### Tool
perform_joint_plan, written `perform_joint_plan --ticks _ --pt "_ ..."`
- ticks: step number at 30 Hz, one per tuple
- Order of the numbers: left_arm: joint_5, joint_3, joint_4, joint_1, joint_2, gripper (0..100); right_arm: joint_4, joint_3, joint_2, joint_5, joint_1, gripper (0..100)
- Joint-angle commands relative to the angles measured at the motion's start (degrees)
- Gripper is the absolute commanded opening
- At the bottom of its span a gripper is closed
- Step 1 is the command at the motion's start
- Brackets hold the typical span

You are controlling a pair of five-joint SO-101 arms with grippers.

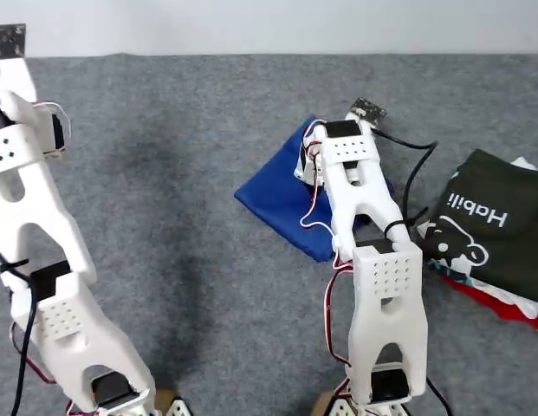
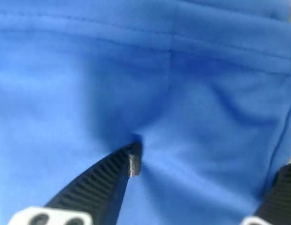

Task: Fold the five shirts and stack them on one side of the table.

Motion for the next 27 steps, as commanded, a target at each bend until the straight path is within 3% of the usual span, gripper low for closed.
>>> perform_joint_plan --ticks 1,4,11,15,22,27 --pt "-0.5 -0.6 1.4 0.1 -3.5 0 -1.2 -2.7 2.9 -2.0 -0.3 43.7" --pt "-0.5 -0.6 1.4 0.1 -3.6 0 0.8 -4.6 3.4 -2.0 -0.1 37.0" --pt "-0.5 -0.7 1.4 0.1 -3.7 0 2.9 -5.8 3.6 0.0 0.9 0.1" --pt "-0.5 -0.7 1.4 0.1 -3.7 0 6.8 -11.4 3.5 2.9 1.7 0.6" --pt "-0.5 -0.7 1.5 0.2 -3.8 0 26.3 -34.1 3.6 11.7 3.3 0.9" --pt "-0.5 -0.7 1.5 0.2 -3.8 0 26.7 -41.1 -0.3 24.1 8.0 0.8"
